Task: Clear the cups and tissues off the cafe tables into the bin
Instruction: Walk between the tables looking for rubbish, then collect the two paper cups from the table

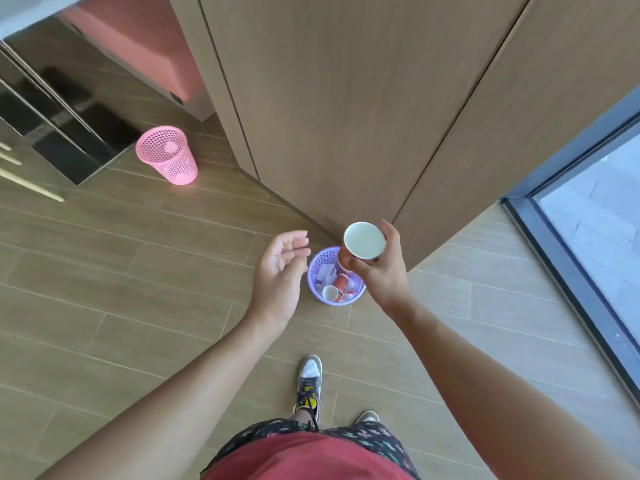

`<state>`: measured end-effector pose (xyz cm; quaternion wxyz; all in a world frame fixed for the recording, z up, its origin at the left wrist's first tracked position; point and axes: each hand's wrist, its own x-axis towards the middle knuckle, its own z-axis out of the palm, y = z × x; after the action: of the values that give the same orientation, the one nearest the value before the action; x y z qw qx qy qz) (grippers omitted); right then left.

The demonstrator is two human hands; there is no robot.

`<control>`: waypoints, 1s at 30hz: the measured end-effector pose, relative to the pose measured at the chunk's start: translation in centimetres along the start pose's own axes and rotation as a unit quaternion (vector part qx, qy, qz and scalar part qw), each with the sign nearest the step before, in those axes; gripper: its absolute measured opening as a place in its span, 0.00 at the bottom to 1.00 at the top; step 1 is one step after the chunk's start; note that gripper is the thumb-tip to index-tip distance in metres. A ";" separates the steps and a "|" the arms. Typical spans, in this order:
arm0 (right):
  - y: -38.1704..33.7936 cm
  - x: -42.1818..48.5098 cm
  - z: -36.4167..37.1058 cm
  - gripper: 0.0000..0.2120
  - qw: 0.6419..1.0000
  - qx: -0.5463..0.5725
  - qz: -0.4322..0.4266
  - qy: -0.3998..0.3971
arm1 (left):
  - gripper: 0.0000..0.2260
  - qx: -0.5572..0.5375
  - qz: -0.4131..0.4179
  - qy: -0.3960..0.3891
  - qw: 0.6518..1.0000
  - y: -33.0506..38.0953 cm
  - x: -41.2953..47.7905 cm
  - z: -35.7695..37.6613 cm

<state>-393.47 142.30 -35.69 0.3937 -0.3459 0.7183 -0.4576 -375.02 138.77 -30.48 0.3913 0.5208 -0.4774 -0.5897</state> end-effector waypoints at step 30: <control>3.7 -2.9 -8.8 0.15 0.971 0.037 0.054 0.229 | 0.16 0.039 -0.004 -0.169 0.985 1.6 4.6 7.8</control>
<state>-400.39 149.41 -35.99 0.2553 -0.1776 0.7898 -0.5287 -383.48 135.16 -30.03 0.2819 0.4301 -0.5577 -0.6515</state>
